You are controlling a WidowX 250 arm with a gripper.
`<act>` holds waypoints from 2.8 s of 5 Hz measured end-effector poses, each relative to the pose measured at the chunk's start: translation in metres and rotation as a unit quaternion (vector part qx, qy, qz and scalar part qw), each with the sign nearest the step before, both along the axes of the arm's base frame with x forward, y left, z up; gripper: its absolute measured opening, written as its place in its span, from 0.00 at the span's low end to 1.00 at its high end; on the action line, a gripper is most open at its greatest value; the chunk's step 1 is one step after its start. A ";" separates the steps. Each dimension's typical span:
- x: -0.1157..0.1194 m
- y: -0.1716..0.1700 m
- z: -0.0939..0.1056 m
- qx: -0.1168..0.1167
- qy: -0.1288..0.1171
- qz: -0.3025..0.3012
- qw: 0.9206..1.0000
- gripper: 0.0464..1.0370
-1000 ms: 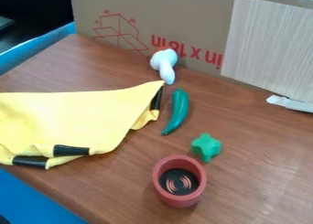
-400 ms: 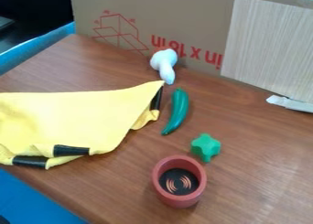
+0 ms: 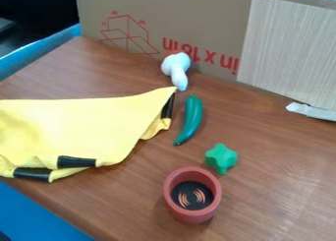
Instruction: The robot bend cloth
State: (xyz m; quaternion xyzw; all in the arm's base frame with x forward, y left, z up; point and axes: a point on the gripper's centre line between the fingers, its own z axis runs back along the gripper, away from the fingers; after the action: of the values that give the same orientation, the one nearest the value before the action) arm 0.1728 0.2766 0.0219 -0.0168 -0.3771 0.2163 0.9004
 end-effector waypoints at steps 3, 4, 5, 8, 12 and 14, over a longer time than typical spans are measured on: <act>0.005 0.027 -0.011 -0.017 0.014 0.031 0.999 0.36; 0.003 0.027 -0.009 -0.030 0.014 0.020 0.999 0.14; 0.002 0.020 0.007 -0.044 0.007 -0.024 0.999 0.03; 0.029 -0.029 0.077 -0.077 -0.005 -0.062 0.995 0.01; 0.101 -0.145 0.088 -0.122 0.039 -0.104 0.986 0.01; 0.137 -0.170 0.083 -0.130 0.049 -0.090 0.986 0.01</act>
State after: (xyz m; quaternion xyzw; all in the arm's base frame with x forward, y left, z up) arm 0.3098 0.1063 0.1047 -0.1570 -0.2979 0.1818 0.9239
